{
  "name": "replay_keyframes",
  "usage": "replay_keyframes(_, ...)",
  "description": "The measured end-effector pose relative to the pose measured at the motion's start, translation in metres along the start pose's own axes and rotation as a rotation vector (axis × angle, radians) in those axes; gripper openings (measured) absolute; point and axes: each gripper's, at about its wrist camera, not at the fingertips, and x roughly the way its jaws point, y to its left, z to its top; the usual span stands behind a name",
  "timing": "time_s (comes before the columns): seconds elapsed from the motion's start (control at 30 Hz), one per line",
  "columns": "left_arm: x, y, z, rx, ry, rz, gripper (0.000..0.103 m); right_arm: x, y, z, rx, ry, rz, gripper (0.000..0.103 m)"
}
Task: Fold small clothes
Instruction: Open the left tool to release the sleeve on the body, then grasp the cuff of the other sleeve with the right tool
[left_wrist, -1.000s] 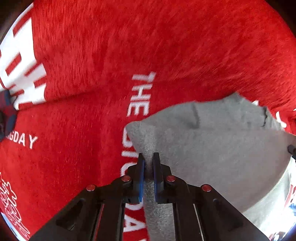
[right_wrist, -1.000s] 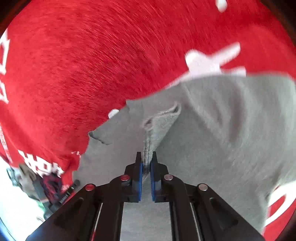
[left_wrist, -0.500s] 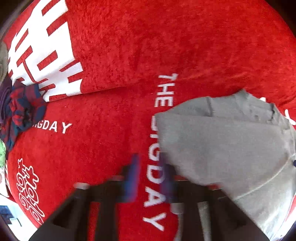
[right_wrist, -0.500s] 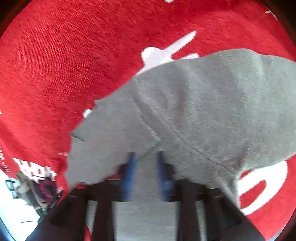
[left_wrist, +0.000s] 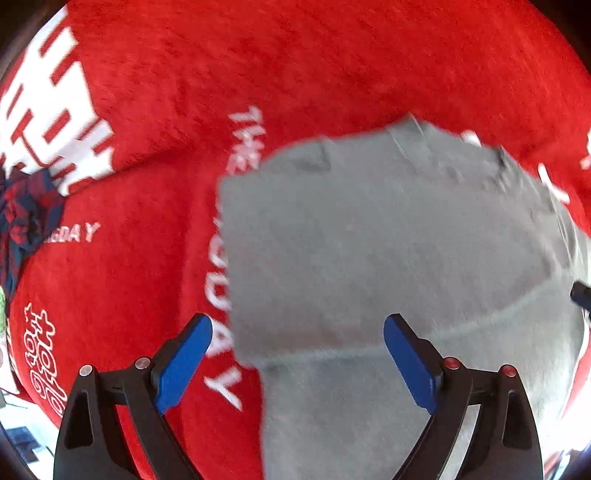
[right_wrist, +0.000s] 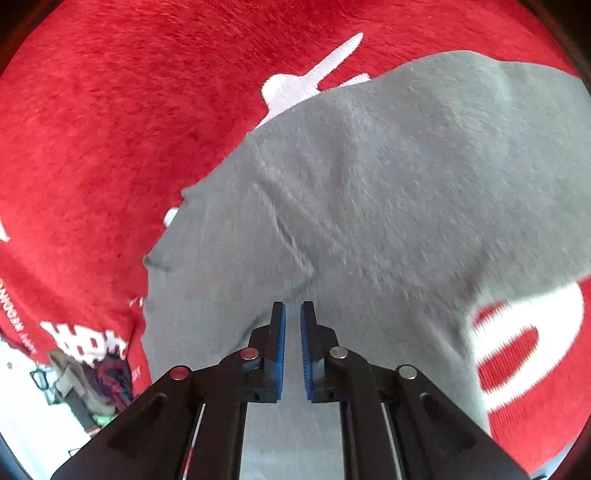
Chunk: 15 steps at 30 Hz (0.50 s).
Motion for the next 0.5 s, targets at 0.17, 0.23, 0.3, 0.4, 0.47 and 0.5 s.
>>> replay_keyframes(0.17, -0.01, -0.042, -0.016, 0.081, 0.039, -0.021, 0.094, -0.026, -0.017, -0.021, 0.032, 0.019, 0.061, 0.041)
replay_keyframes(0.23, -0.013, -0.061, -0.021, 0.101, 0.057, -0.038, 0.094, -0.037, -0.028, -0.027, 0.054, 0.017, 0.077, 0.057)
replay_keyframes(0.3, -0.016, -0.081, -0.026, 0.12, 0.061, -0.04, 0.094, -0.046, -0.041, -0.032, 0.082, 0.018, 0.08, 0.057)
replay_keyframes(0.4, -0.019, -0.115, -0.031, 0.17, 0.067, -0.055, 0.094, -0.061, -0.061, -0.035, 0.126, 0.011, 0.081, 0.057)
replay_keyframes(0.47, -0.023, -0.136, -0.032, 0.197, 0.063, -0.066, 0.094, -0.072, -0.077, -0.033, 0.154, 0.0, 0.077, 0.057)
replay_keyframes(0.5, -0.026, -0.147, -0.031, 0.205, 0.065, -0.079, 0.094, -0.078, -0.084, -0.031, 0.169, -0.008, 0.079, 0.057)
